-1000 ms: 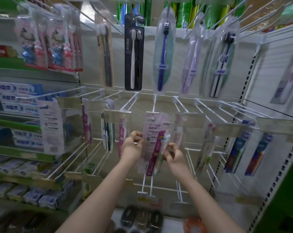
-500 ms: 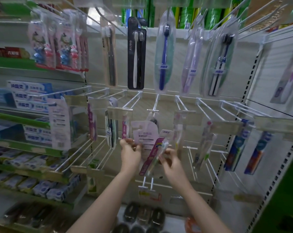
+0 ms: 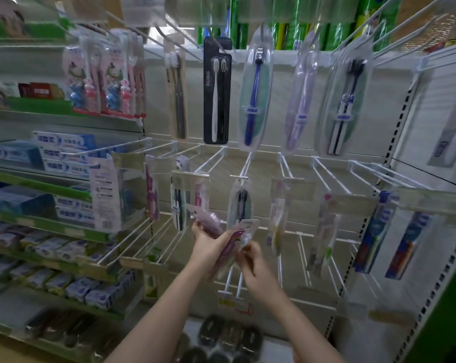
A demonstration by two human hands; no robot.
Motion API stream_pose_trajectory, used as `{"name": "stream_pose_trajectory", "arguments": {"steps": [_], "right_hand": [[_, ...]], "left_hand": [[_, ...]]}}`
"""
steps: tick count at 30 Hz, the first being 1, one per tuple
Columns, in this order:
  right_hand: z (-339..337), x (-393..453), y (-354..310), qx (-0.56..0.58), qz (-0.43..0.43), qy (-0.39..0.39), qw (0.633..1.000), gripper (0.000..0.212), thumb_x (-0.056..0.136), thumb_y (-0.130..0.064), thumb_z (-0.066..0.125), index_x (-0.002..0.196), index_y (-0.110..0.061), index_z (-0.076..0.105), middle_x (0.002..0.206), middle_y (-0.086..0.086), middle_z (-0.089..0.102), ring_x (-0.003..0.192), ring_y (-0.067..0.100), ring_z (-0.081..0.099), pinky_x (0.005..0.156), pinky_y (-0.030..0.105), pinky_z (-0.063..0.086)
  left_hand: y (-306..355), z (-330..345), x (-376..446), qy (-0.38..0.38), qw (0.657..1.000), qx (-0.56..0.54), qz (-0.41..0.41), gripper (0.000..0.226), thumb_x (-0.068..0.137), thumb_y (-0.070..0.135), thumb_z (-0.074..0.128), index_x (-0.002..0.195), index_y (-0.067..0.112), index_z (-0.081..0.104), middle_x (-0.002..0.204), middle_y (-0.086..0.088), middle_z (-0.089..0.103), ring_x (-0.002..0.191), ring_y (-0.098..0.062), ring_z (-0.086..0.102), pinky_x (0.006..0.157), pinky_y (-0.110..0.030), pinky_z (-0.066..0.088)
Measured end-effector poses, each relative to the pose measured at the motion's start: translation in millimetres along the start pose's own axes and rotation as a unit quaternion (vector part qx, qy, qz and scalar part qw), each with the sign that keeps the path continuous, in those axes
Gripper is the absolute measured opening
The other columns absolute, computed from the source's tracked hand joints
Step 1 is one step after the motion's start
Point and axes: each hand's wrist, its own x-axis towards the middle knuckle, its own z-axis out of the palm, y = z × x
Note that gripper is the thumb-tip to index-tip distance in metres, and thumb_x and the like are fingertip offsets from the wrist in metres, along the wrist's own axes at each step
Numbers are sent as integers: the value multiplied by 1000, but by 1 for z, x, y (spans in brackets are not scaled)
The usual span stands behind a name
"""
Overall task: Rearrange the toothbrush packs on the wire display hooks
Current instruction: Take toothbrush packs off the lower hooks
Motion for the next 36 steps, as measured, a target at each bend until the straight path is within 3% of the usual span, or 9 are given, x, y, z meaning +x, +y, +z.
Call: {"name": "stream_pose_trajectory", "arguments": {"steps": [5, 10, 16, 19, 22, 26, 30, 34, 36], "right_hand": [[-6, -3, -2, -11, 10, -20, 1000, 10, 97, -31, 42, 96, -40, 45, 94, 4, 63, 91, 27, 61, 87, 47, 50], [-34, 1, 2, 3, 38, 43, 998, 6, 98, -26, 44, 101, -27, 50, 100, 7, 65, 93, 17, 63, 80, 25, 51], [-57, 7, 15, -25, 64, 77, 995, 5, 98, -23, 45, 98, -28, 44, 92, 6, 64, 83, 17, 61, 72, 18, 46], [-60, 8, 16, -19, 60, 88, 994, 4, 98, -20, 46, 97, -23, 46, 88, -1, 60, 78, 9, 57, 65, 4, 41], [-63, 8, 17, -37, 63, 79, 994, 4, 98, -22, 46, 101, -21, 47, 87, -3, 59, 78, 10, 56, 65, 5, 42], [-66, 12, 18, -76, 73, 70, 992, 9, 98, -26, 44, 103, -21, 48, 88, -3, 59, 78, 9, 57, 69, 14, 44], [-63, 14, 20, -83, 89, 74, 990, 14, 98, -28, 44, 107, -18, 50, 90, 5, 64, 78, 16, 61, 74, 29, 50], [-61, 19, 23, -82, 98, 83, 988, 13, 98, -30, 45, 103, -19, 49, 79, -1, 58, 63, 3, 51, 61, 17, 43], [-60, 21, 23, -76, 105, 95, 987, 14, 97, -32, 46, 102, -20, 50, 77, -2, 57, 62, 4, 51, 59, 16, 41]], "left_hand": [[3, 7, 4, 18, 999, 26, -21, 21, 95, 26, 53, 102, 7, 52, 80, -8, 61, 68, -18, 60, 60, -30, 51], [5, 11, 9, 16, 999, 21, 37, 16, 95, 15, 52, 103, 2, 57, 83, -4, 61, 78, -16, 59, 59, -20, 43], [-2, 5, 22, -2, 1000, 14, 11, 14, 84, 22, 68, 89, 9, 66, 86, -13, 71, 82, -29, 68, 77, -45, 56], [5, 11, 27, -23, 999, 25, -1, 23, 81, 30, 68, 88, 10, 62, 80, -6, 67, 77, -24, 65, 73, -38, 56], [5, 11, 35, -48, 998, 26, 16, 25, 78, 37, 70, 79, 15, 59, 72, 0, 62, 72, -21, 60, 58, -24, 49], [-5, -3, 53, -113, 993, -31, 21, 66, 47, 56, 83, 90, 10, 65, 82, -7, 72, 91, -31, 67, 85, -43, 53], [-10, -5, 63, -195, 981, -15, 16, 48, 69, 26, 71, 109, 3, 59, 102, -13, 71, 106, -32, 64, 96, -48, 48], [-4, 0, 76, -234, 972, 15, 33, 37, 76, 26, 70, 110, 14, 60, 98, 1, 73, 100, -15, 67, 93, -36, 50], [0, 2, 80, -247, 967, 17, 54, 53, 67, 42, 78, 110, 18, 61, 101, 2, 73, 102, -13, 66, 93, -33, 50]]}}
